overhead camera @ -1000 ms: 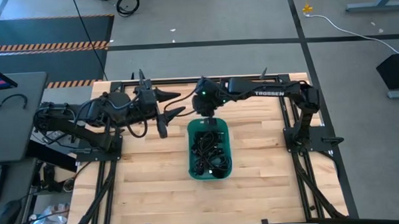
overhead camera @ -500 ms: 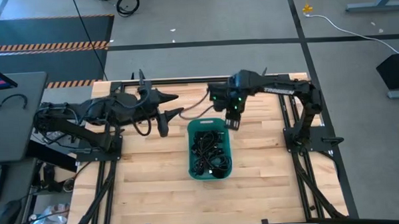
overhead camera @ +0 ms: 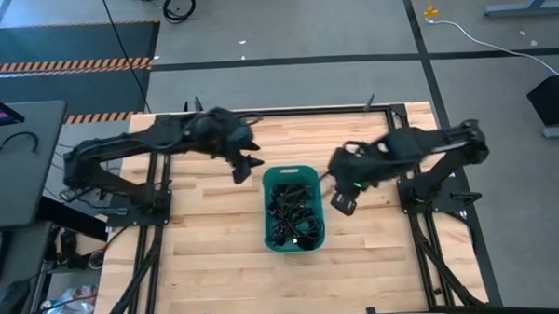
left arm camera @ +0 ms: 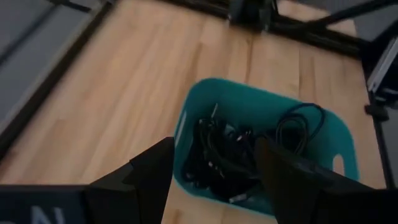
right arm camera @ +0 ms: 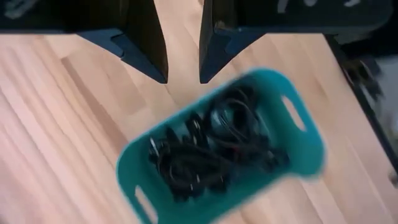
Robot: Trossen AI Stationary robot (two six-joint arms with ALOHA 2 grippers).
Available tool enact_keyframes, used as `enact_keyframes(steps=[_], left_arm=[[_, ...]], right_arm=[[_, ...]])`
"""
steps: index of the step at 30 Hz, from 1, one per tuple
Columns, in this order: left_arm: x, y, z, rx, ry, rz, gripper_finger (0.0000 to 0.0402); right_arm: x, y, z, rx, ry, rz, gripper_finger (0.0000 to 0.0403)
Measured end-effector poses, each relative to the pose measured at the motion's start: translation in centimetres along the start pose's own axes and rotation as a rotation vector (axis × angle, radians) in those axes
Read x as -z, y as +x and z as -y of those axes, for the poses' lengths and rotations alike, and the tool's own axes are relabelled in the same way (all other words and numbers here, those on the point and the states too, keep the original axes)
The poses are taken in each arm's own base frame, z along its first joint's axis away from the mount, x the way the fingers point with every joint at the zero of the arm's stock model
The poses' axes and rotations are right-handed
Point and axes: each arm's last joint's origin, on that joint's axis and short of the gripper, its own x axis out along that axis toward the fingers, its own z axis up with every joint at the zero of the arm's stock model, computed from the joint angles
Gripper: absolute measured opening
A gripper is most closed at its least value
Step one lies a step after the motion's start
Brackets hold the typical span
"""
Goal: Pick and place USB-C Cables
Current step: Adjust the green bin
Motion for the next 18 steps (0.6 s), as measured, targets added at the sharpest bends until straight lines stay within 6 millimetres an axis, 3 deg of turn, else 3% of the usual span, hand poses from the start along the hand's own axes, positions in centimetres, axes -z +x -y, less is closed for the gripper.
enact_keyframes(steps=[4, 10, 14, 18], left_arm=[[0.4, 4.8, -1.4, 0.058, 0.056, -0.114, 0.0231], [3.0, 11.8, -2.2, 0.078, 0.232, -0.329, 0.0231], [4.2, 14.1, -2.1, 0.05, 0.311, -0.397, 0.0231], [4.5, 14.7, -2.0, 0.016, 0.358, -0.415, 0.0231]], right_arm=[[2.2, -2.4, -1.0, -0.028, 0.084, 0.158, 0.0097], [4.3, -4.5, -1.8, -0.072, 0.144, 0.296, 0.0097], [5.0, -4.8, -2.3, -0.082, 0.164, 0.32, 0.0096], [5.3, -4.7, -2.7, -0.085, 0.177, 0.326, 0.0096]])
